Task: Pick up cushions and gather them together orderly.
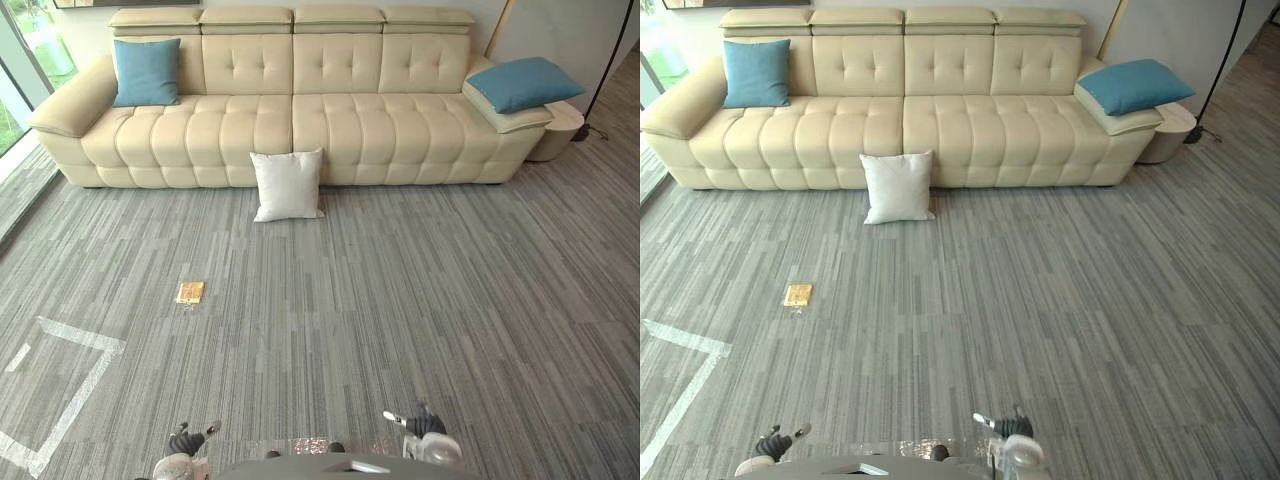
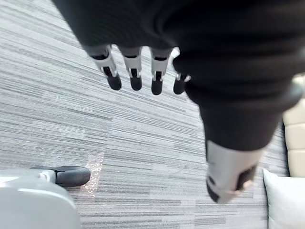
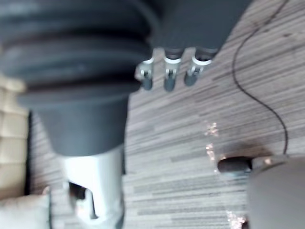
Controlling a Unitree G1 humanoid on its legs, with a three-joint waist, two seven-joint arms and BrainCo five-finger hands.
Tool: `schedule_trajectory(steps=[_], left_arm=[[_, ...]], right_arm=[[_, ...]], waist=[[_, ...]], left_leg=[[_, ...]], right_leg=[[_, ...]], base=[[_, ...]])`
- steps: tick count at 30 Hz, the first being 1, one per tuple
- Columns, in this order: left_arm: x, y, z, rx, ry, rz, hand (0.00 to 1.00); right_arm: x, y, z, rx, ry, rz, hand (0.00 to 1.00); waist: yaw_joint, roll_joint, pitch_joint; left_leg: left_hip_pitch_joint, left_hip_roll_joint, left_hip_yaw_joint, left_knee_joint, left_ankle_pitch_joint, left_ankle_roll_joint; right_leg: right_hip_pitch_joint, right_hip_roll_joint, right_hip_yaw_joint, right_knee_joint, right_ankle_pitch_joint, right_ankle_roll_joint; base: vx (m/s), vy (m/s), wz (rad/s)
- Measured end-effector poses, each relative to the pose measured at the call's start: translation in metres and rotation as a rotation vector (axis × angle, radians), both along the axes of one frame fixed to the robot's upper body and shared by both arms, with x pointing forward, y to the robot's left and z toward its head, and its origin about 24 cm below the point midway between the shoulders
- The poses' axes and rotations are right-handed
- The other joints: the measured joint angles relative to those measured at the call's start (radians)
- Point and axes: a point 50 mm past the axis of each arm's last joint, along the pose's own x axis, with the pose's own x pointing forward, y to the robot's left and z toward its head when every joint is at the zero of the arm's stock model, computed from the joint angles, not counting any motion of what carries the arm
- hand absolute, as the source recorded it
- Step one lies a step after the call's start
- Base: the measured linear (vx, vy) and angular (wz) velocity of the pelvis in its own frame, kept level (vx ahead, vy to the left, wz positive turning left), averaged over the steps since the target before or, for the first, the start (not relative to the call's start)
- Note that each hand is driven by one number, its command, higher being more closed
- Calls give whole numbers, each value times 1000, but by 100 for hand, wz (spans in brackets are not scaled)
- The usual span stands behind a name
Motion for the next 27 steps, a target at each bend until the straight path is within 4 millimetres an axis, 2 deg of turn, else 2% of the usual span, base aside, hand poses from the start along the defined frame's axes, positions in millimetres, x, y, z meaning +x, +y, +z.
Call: schedule_trajectory(steps=[10, 15, 27], left_arm=[[-15, -4, -4, -23, 37, 69, 0], [-15, -4, -5, -24, 43, 63, 0], [-9, -3, -4, -9, 50, -40, 0]], right_arm=[[-17, -6, -7, 10, 69, -77, 0], [-28, -8, -11, 3, 134, -66, 0], [-32, -6, -13, 13, 153, -62, 0]], waist=[[11, -4, 3], [12, -5, 5], [10, -13, 15]], left_leg=[[2, -1, 3, -1, -2, 3], [16, -2, 1, -2, -8, 3], [15, -2, -2, -1, -13, 2]], right_leg=[[2, -2, -4, 0, -2, -1], [18, -3, -7, 0, -10, 1], [18, -3, -9, 0, -19, 2]], base=[[-3, 0, 0], [0, 0, 0], [0, 0, 0]])
